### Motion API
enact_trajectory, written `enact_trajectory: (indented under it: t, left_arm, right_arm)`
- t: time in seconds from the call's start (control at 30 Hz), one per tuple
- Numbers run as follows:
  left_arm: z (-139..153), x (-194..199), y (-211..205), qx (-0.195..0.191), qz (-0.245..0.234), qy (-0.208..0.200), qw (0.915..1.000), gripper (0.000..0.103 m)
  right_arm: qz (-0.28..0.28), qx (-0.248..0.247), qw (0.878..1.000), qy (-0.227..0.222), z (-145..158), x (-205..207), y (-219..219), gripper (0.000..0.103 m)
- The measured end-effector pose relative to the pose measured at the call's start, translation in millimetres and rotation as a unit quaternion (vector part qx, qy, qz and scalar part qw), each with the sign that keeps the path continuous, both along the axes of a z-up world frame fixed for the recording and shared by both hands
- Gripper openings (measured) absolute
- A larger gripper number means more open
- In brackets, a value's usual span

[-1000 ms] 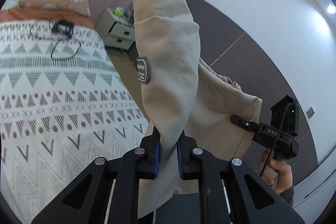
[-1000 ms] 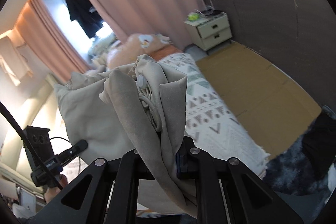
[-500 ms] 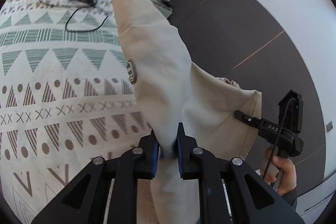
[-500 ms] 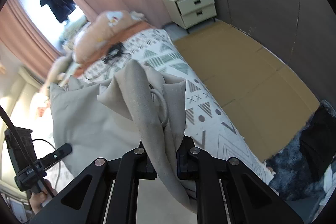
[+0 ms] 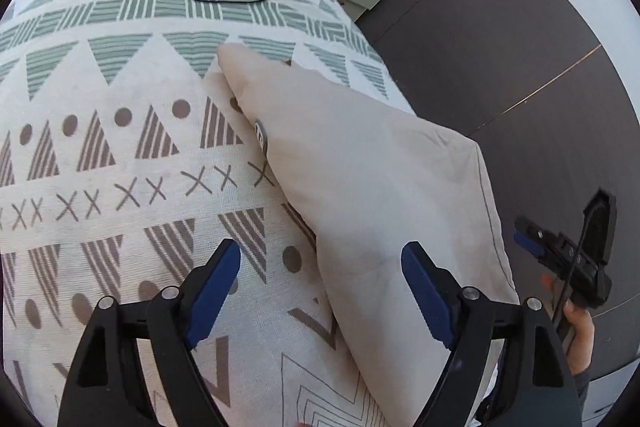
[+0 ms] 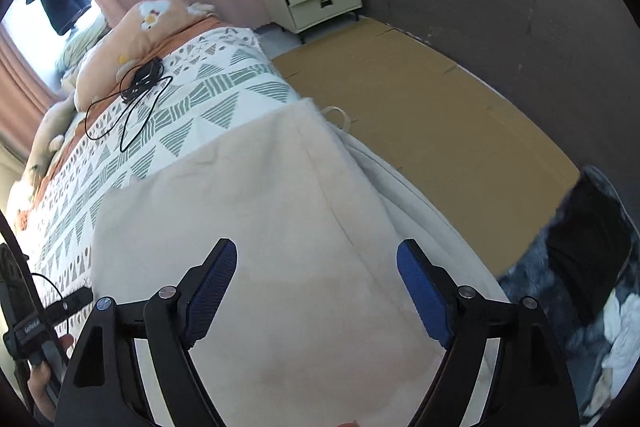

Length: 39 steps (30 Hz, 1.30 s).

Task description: Fold large clothes

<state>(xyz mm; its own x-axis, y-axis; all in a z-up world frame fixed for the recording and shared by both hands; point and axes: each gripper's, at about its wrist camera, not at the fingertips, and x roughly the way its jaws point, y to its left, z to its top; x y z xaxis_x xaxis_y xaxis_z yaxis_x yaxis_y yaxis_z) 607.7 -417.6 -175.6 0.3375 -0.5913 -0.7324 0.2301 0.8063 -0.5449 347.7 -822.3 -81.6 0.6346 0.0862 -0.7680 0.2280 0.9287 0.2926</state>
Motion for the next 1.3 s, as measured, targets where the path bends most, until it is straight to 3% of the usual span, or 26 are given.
enact_trajectory:
  t: [0.3,0.4,0.47,0.5,0.57,0.67,0.77,0.87,1.03,1.3]
  left_arm:
    - [-2,-11,-1,-0.027,-0.032,-0.012,0.999,0.083]
    - [-8,-14,-7,-0.026,-0.039,-0.009,0.9988,0.07]
    - [-11,-17,-12,-0.022,-0.051,0.001,0.9985,0.049]
    - [-13,-17,-14,-0.023,-0.056,0.005,0.9981,0.045]
    - [-12,-17,-16,-0.025,-0.057,0.002,0.998,0.042]
    - [-13,-17,-19,-0.028,-0.058,0.001,0.9979,0.042]
    - [-16,-11,-24,-0.028,-0.056,0.002,0.9981,0.042]
    - [-17,-6,-32,-0.029,-0.056,0.004,0.998,0.042]
    - [-17,1,-44,-0.025,-0.054,0.003,0.9982,0.042]
    - [-3,0,-29,-0.015,-0.063,0.0,0.9979,0.042]
  right_arm:
    - [-0.1,-0.008,0.995,-0.015,-4,-107,-26,0.081]
    - [-0.119,0.02,0.993,-0.011,-15,-130,-25,0.081]
    - [-0.132,0.05,0.99,-0.008,-28,-138,-27,0.081]
    - [-0.137,0.064,0.988,-0.009,-34,-143,-28,0.078]
    - [-0.141,0.092,0.986,-0.002,-46,-144,-34,0.042]
    - [-0.152,0.129,0.98,0.01,-62,-141,-47,0.024]
    - [-0.152,0.151,0.977,-0.015,-60,-135,-60,0.012]
    - [-0.168,0.162,0.972,-0.035,-60,-142,-75,0.009]
    - [-0.195,0.14,0.97,-0.039,-58,-137,-77,0.008]
    - [-0.202,0.132,0.969,-0.04,-45,-145,-42,0.009]
